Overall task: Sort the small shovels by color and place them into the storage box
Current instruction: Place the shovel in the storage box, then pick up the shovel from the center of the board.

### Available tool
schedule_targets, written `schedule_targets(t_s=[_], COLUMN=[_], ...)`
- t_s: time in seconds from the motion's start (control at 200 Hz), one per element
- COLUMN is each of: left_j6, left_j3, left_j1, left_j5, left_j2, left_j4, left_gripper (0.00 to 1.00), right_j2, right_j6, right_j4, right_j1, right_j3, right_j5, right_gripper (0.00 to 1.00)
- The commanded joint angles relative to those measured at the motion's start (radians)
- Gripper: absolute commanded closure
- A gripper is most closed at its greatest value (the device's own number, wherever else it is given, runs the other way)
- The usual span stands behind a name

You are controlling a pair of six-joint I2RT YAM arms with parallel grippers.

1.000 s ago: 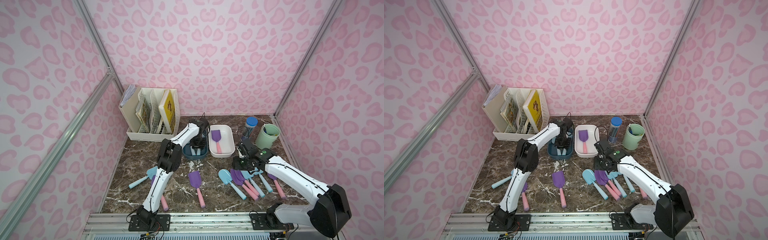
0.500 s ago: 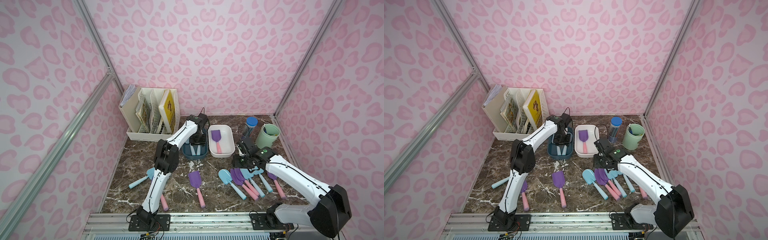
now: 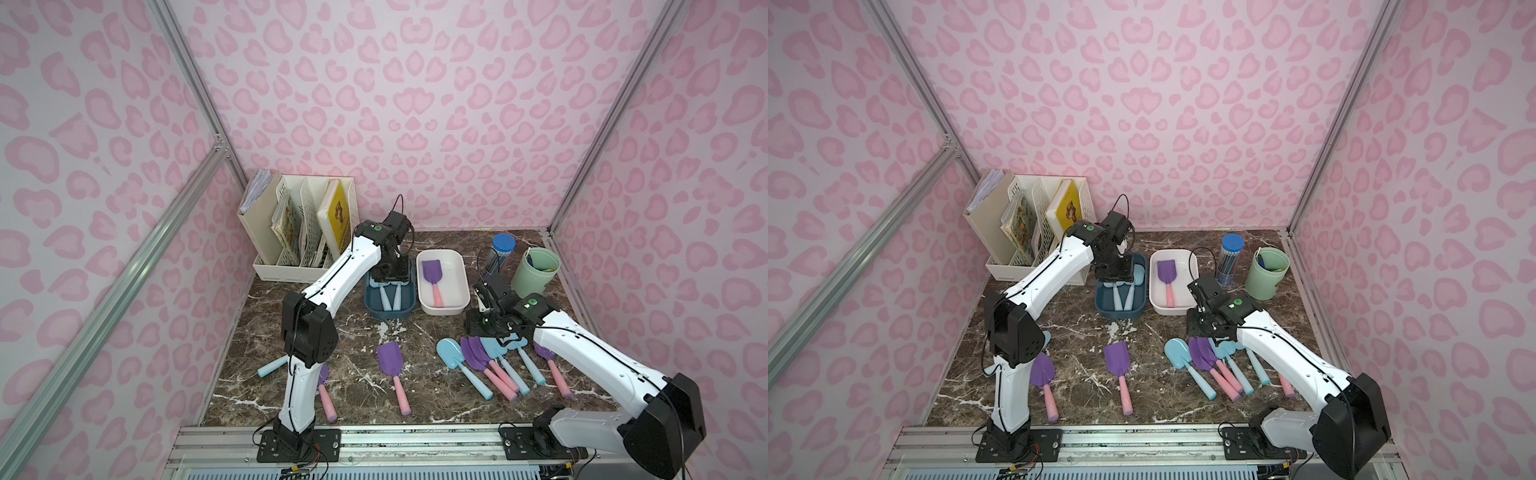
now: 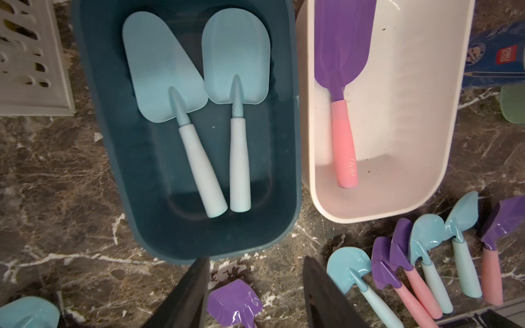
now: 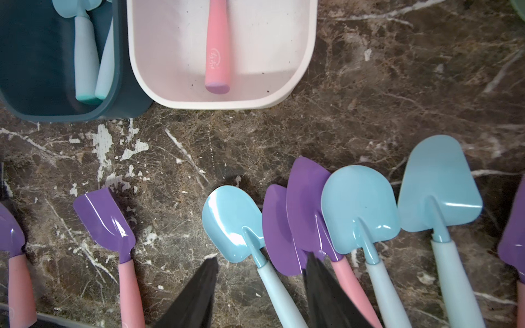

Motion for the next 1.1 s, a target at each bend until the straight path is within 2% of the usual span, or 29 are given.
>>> schedule_targets(t_s=[0.0,0.175,0.33,0.515,0.95,1.095], left_j6=[-0.020,-0.032,-0.042,-0.057,-0.090,-0.090], left_j3=[-0.063,-0.216,-0.343,-0.459,-0.638,-0.654], left_j1=[0.001,0.001,0.003,0.004,0.015,0.019], left_j5=[-0.033,-0.061,-0.087,-0.124,-0.189,-0.227], left_j2=[-0.074,-0.201,-0.285,-0.370,-0.539,-0.577], left_j4=[0.027,0.052,0.066,0.069,0.012,-0.029], left_gripper=[0.44,0.44,0.44,0.44,0.44,0.44], right_j2=[-0.010,-0.046,-0.067,-0.053,-0.043,-0.037], right_j6=[0.017,0.036,0.027,0.024,0.057,0.069], right_j4=[-0.030,-0.055,-0.036,-0.033,0.022,0.034], right_j1=[0.009,0.011,0.015,0.079,0.160,0.167], right_j3=[0.004,-0.012,-0.067,-0.114,-0.220,-0.251], right_j5=[0.021,0.043,-0.030,-0.062,-0.113,-0.113], right_gripper=[0.43,0.39,0.38,0.38,0.37,0.38])
